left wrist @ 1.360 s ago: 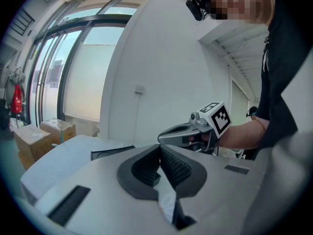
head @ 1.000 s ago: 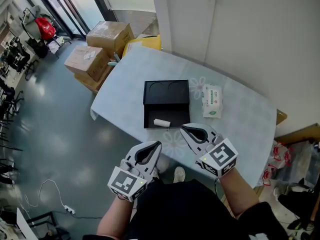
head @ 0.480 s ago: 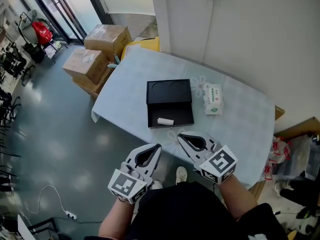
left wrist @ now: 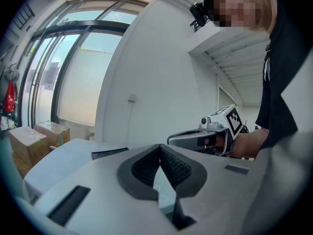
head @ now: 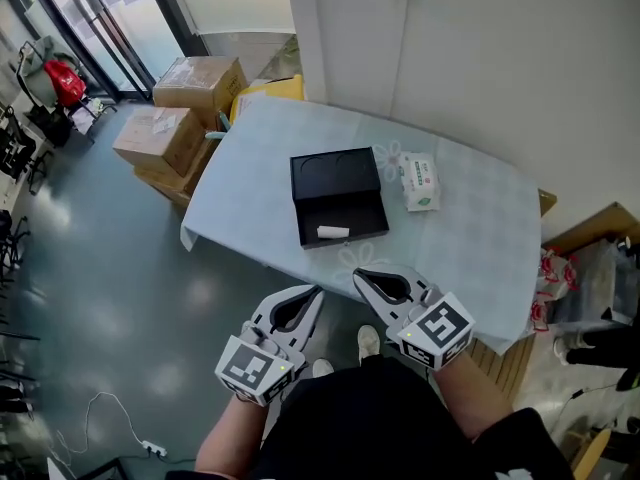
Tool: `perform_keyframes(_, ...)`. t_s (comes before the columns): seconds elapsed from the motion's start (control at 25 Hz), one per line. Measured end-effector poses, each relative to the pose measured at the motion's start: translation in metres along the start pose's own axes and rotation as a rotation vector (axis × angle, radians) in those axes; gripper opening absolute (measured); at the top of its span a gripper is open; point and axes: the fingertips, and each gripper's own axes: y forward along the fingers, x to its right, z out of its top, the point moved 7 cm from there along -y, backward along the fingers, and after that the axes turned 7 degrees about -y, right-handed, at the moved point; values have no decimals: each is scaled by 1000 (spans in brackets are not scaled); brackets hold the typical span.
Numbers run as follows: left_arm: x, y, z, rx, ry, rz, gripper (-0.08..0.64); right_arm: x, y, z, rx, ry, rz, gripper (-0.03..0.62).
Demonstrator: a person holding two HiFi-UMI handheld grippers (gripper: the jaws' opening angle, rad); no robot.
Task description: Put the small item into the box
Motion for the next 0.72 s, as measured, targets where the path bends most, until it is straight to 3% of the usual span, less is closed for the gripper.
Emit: perform_keyframes(0.72, 17, -41, -21, 3, -11, -78, 8, -57, -19, -6, -9, 14, -70, 9)
